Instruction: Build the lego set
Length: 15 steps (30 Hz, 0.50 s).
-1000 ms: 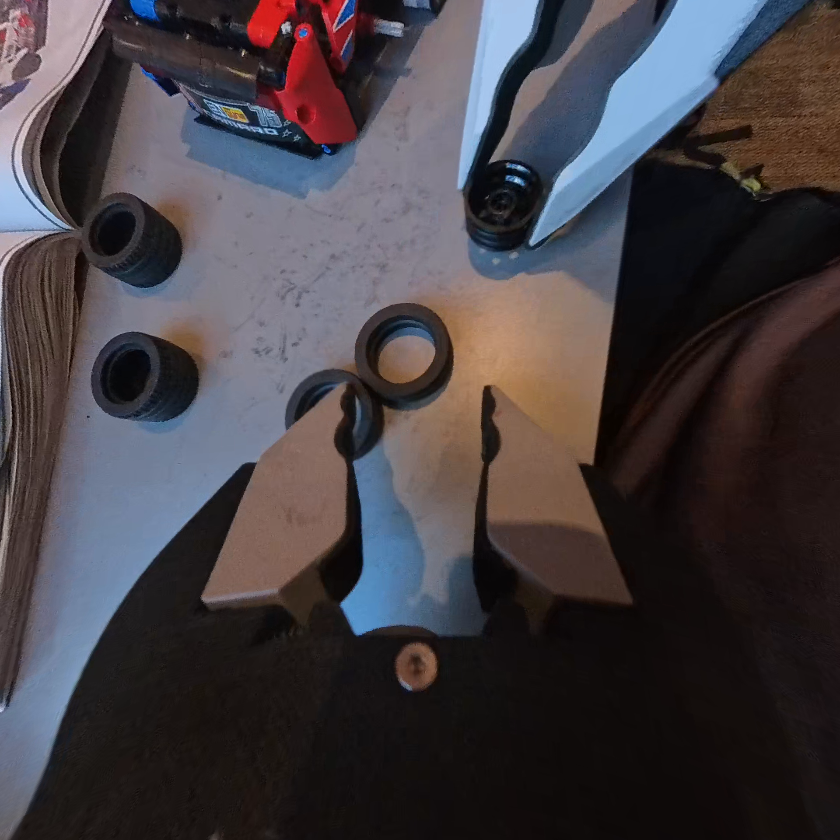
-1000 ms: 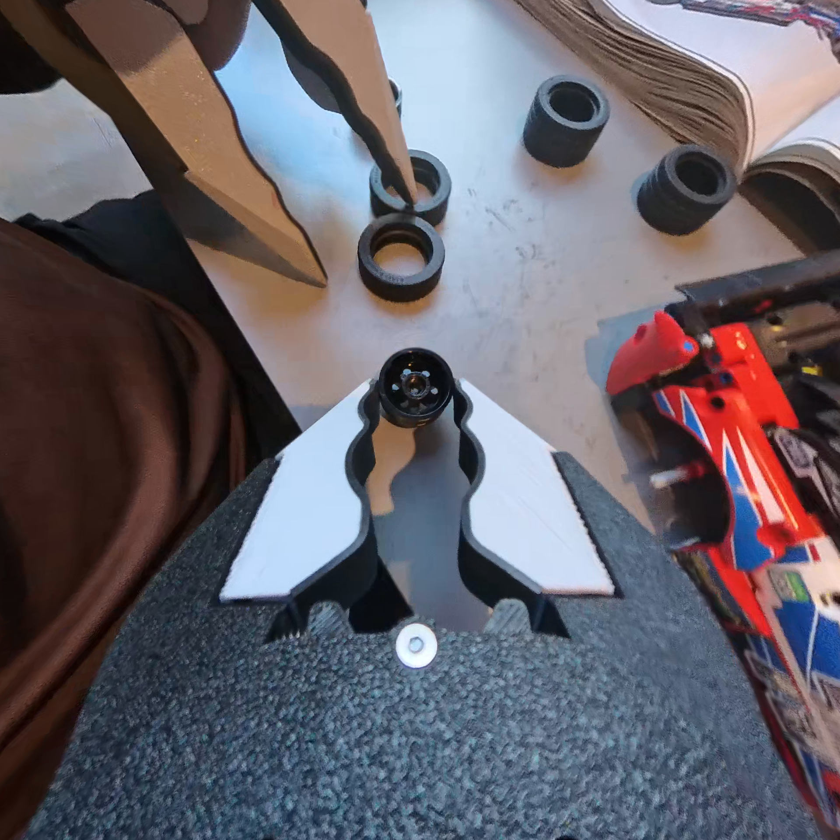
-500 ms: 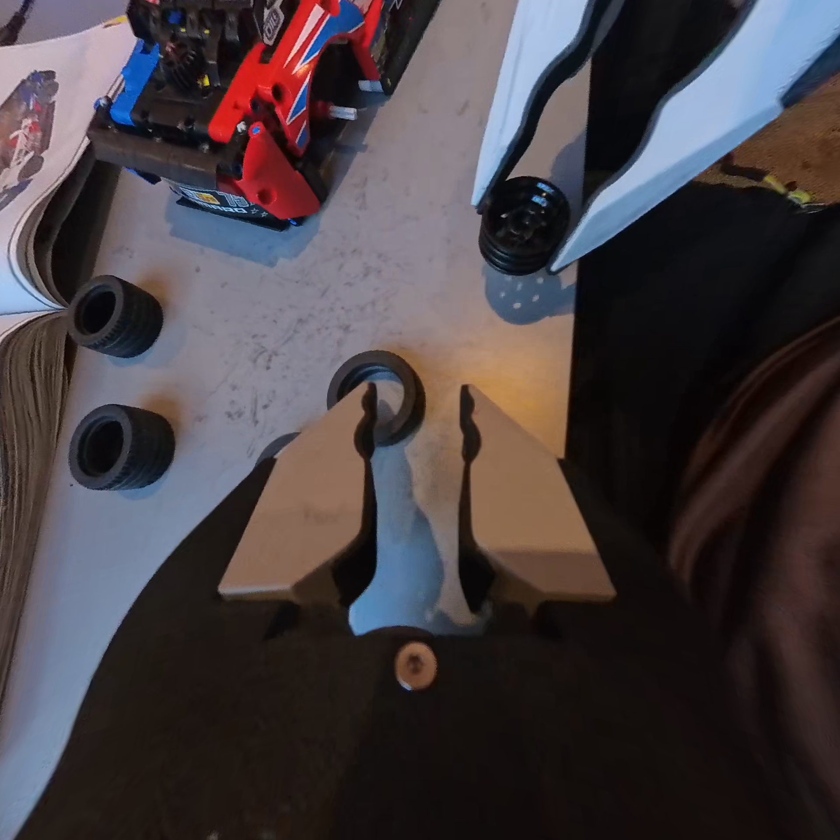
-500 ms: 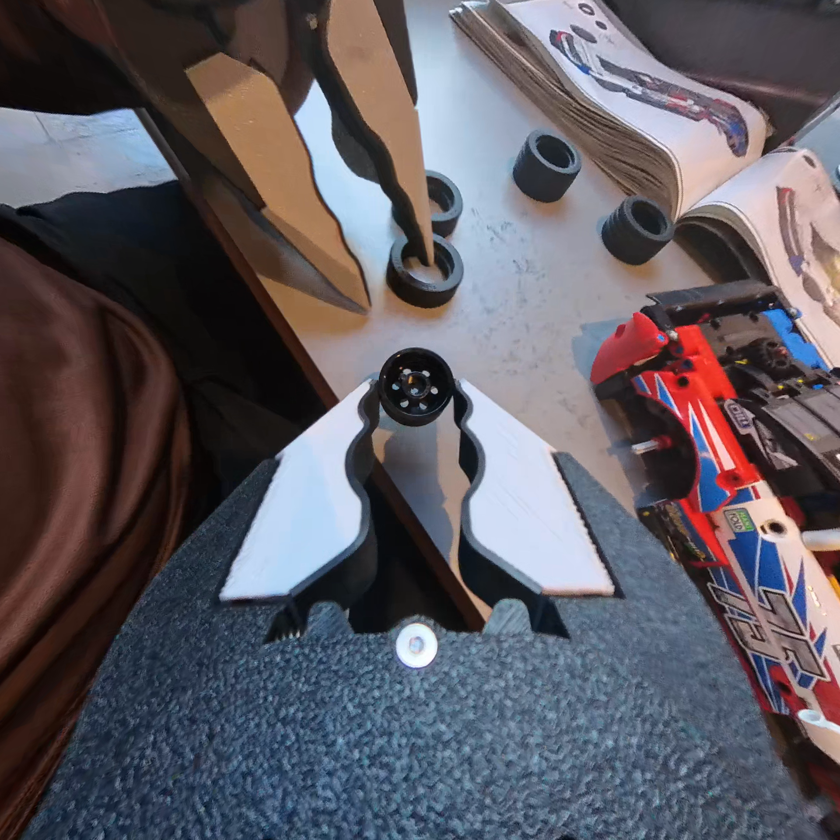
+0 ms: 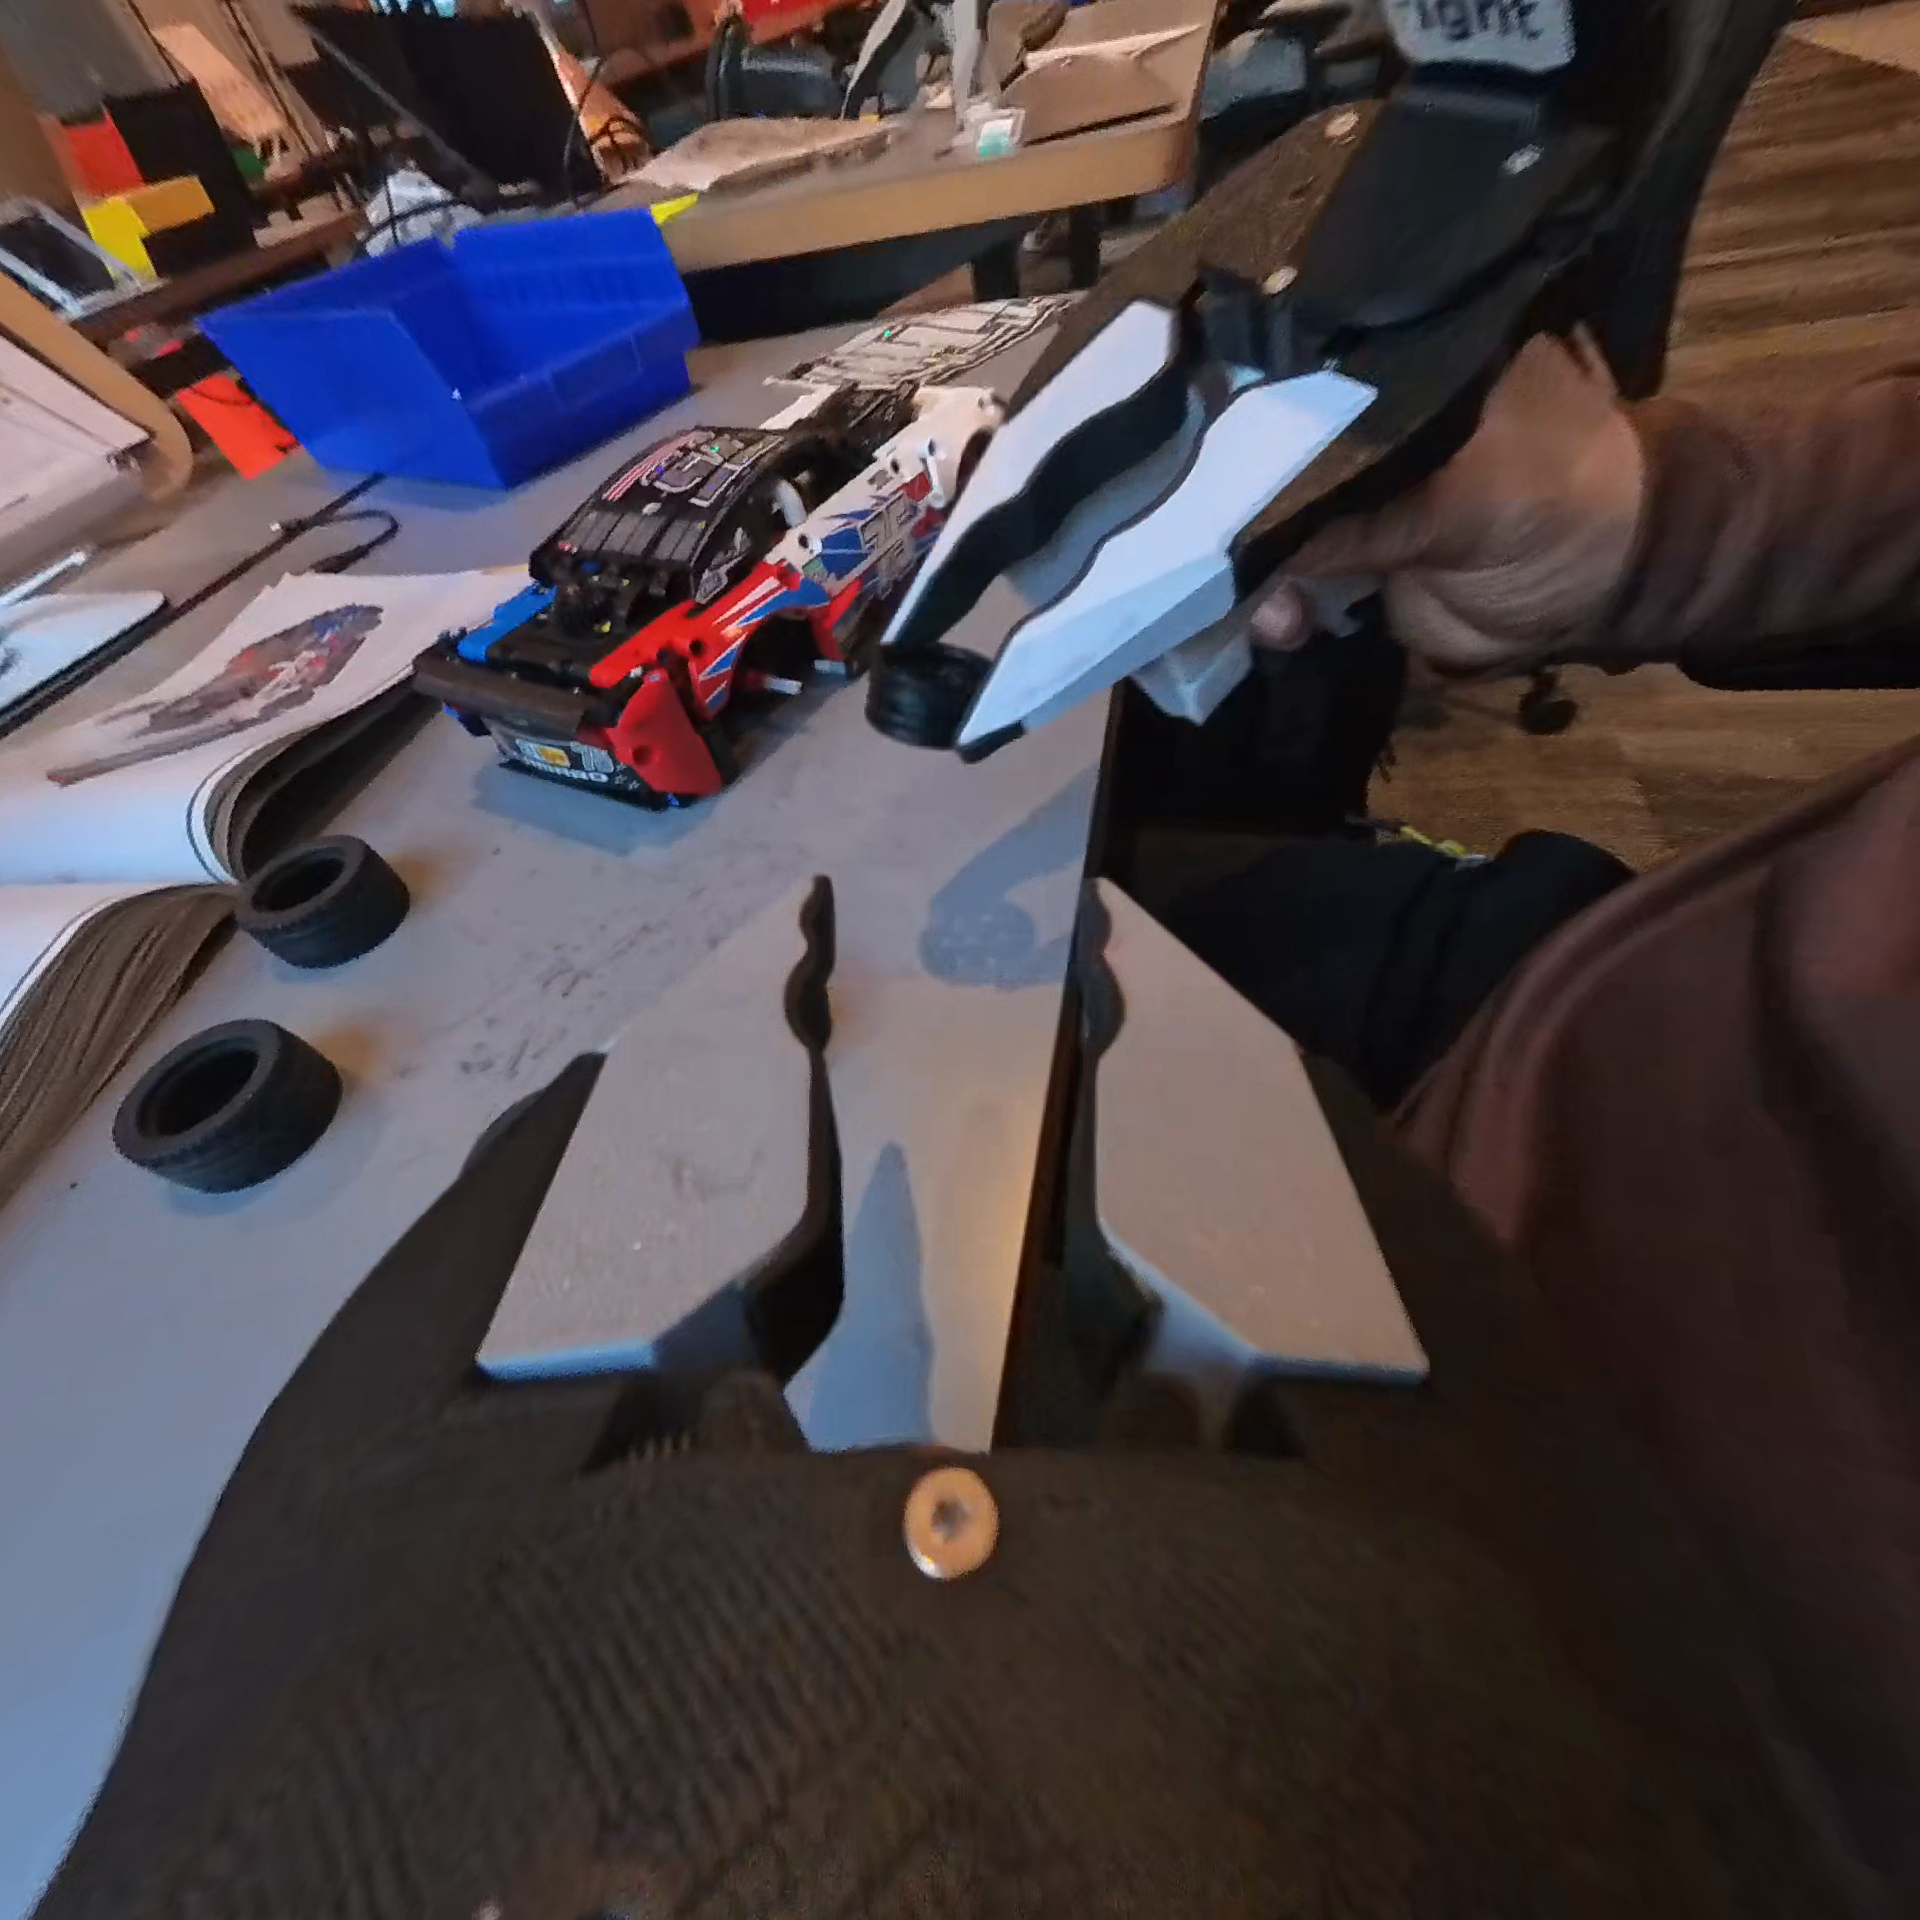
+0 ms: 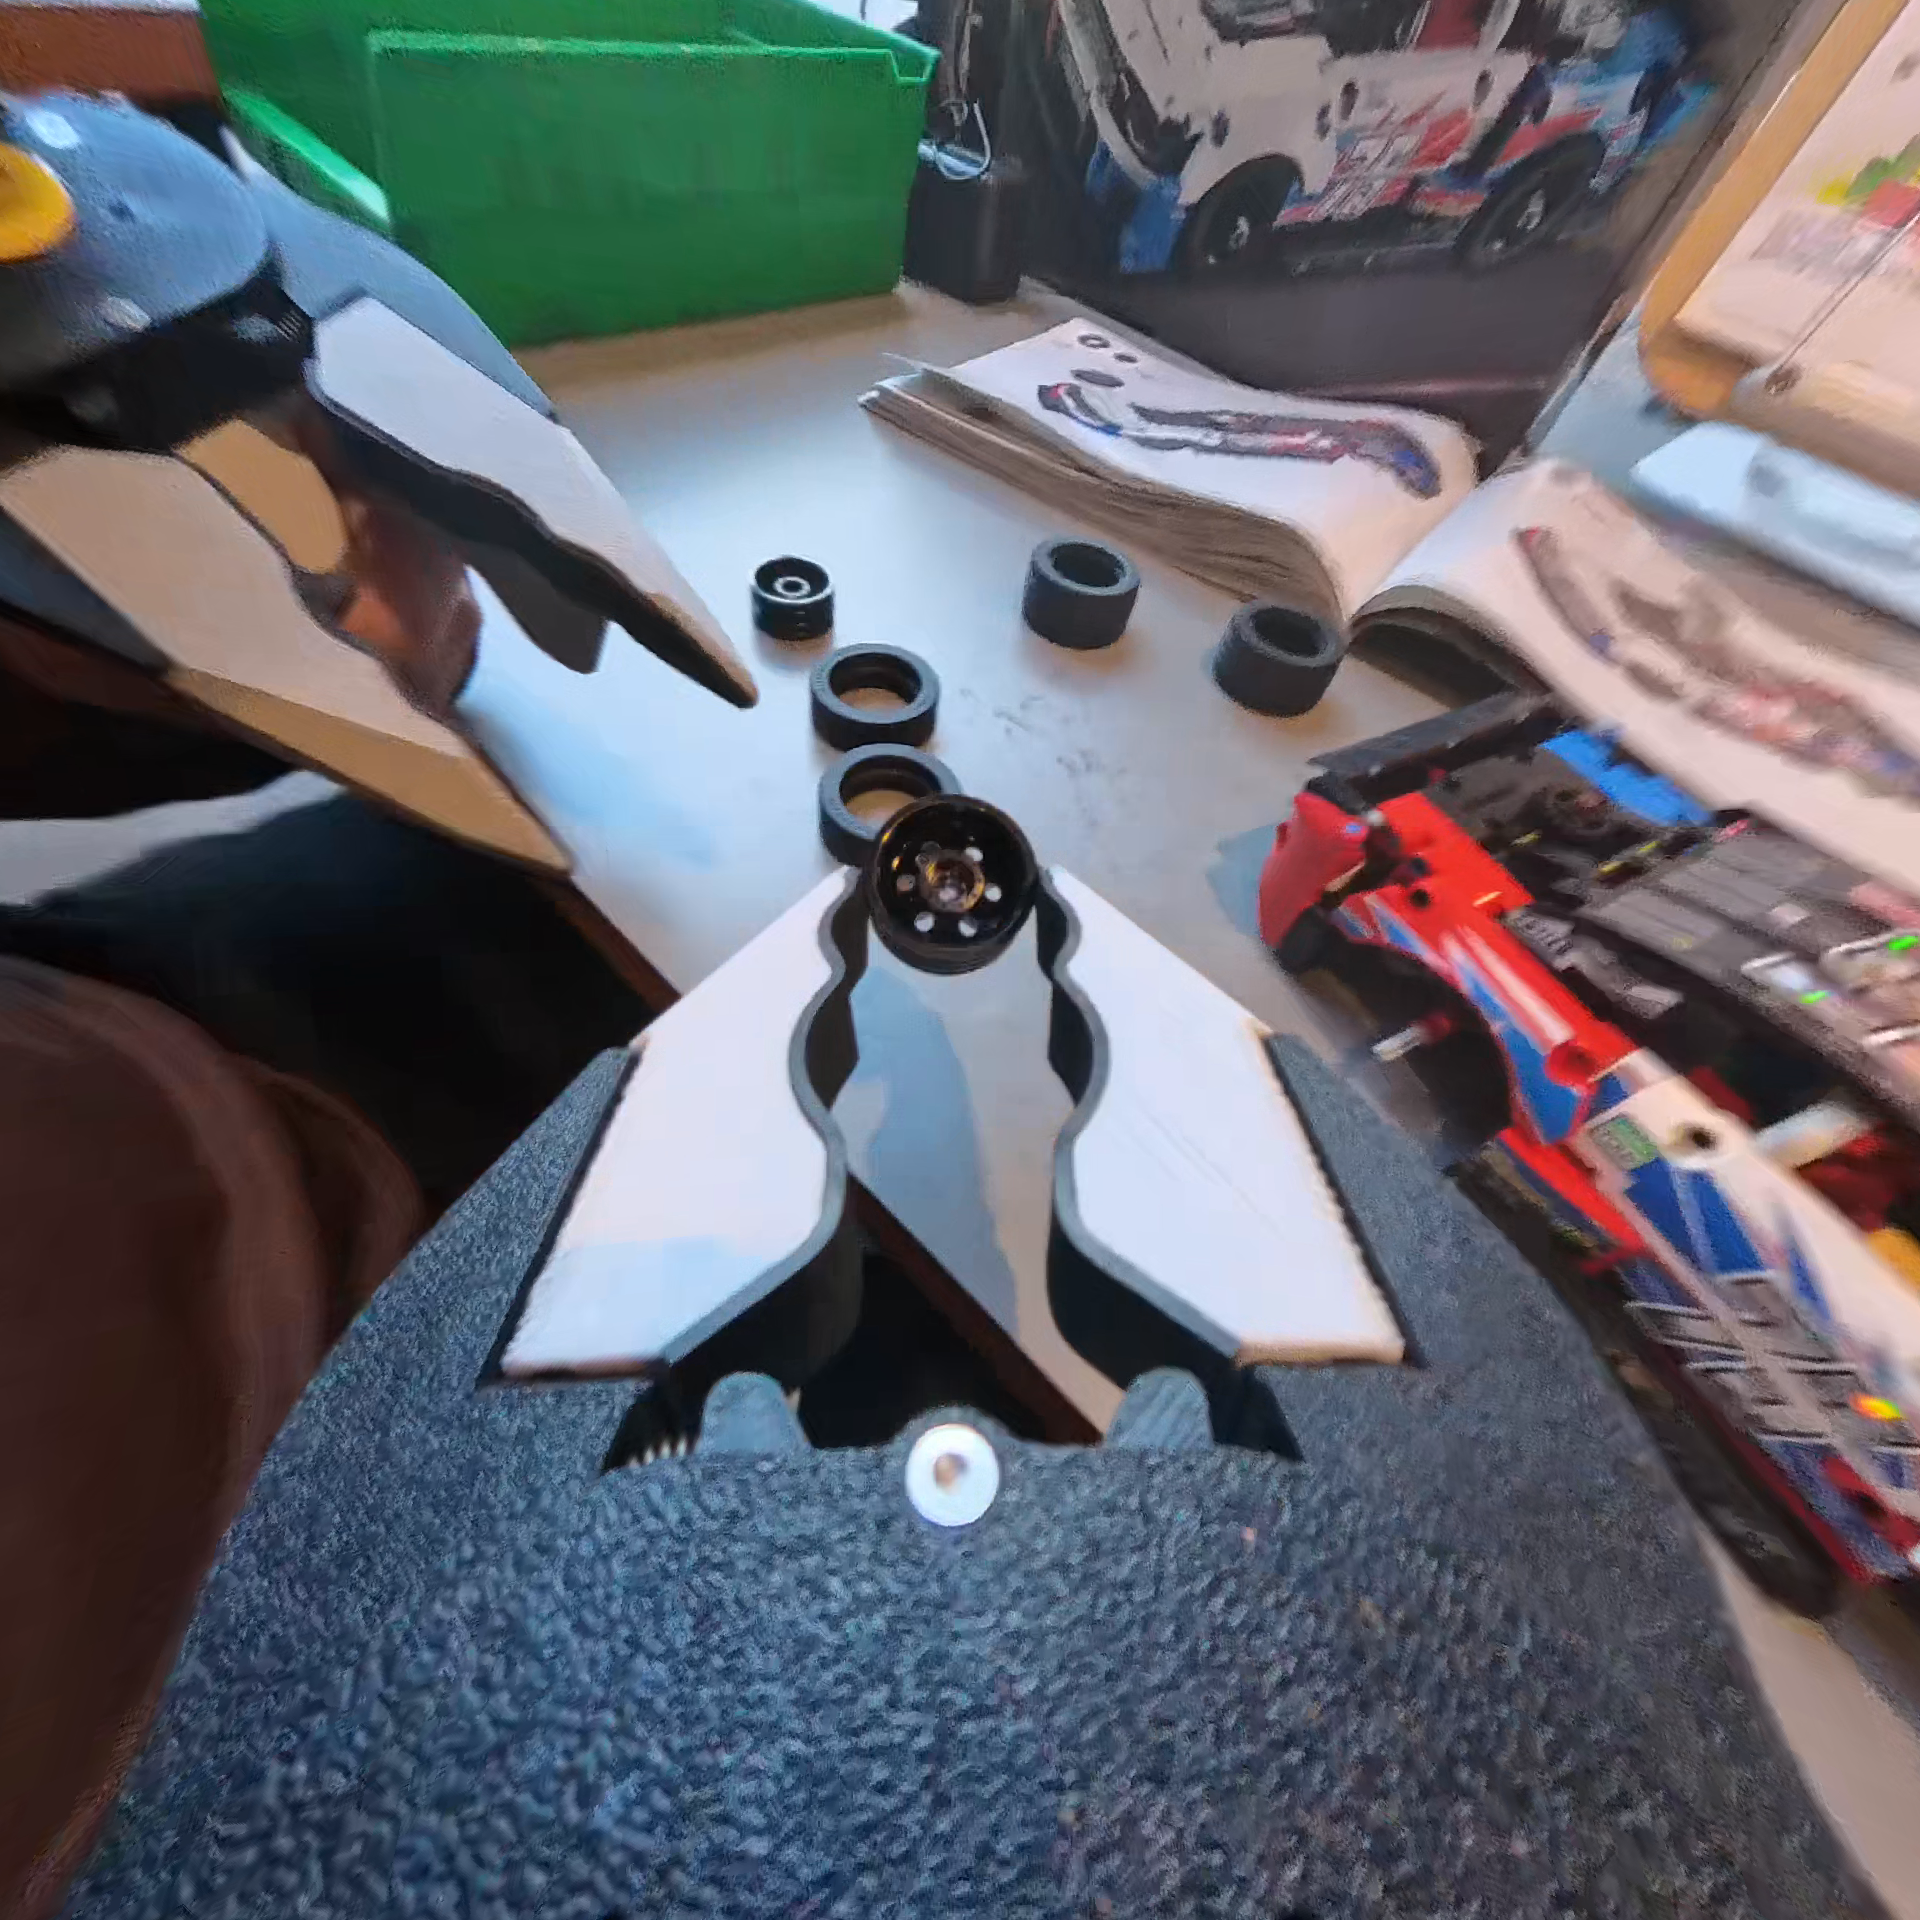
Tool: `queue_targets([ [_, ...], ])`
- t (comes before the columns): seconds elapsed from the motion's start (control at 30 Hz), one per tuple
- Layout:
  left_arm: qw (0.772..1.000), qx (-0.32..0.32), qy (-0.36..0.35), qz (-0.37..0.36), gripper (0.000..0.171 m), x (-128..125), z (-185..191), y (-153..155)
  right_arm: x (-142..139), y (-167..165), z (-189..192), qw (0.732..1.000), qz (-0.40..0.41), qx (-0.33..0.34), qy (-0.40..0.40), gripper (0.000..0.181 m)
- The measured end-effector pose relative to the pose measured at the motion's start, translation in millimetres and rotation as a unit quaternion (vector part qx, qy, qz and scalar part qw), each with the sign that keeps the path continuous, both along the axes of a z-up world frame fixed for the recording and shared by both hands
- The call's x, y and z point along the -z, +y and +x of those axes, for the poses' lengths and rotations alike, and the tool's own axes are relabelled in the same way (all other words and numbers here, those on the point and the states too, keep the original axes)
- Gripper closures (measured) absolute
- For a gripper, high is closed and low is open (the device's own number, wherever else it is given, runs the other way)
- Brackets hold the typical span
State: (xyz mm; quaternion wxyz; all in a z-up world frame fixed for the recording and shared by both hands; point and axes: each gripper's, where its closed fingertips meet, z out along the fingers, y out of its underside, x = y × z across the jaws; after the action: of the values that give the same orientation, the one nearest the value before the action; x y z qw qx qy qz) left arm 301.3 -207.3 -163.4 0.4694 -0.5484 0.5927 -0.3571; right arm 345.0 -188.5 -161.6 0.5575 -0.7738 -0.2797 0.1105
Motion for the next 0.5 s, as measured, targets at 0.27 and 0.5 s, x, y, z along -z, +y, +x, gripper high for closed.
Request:
queue_targets([
  [0.27, 0.995, 0.023, -0.088, 0.034, 0.145, -11, -9, -20, 3, 7, -5, 1.000, 0.002, -0.011, -0.004, 0.151],
  [0.5, 0.999, 0.011, -0.015, -0.042, 0.112, 3, -20, -4, -5, -1, -29, 0.999, 0.011, -0.029, -0.017, 0.150],
])
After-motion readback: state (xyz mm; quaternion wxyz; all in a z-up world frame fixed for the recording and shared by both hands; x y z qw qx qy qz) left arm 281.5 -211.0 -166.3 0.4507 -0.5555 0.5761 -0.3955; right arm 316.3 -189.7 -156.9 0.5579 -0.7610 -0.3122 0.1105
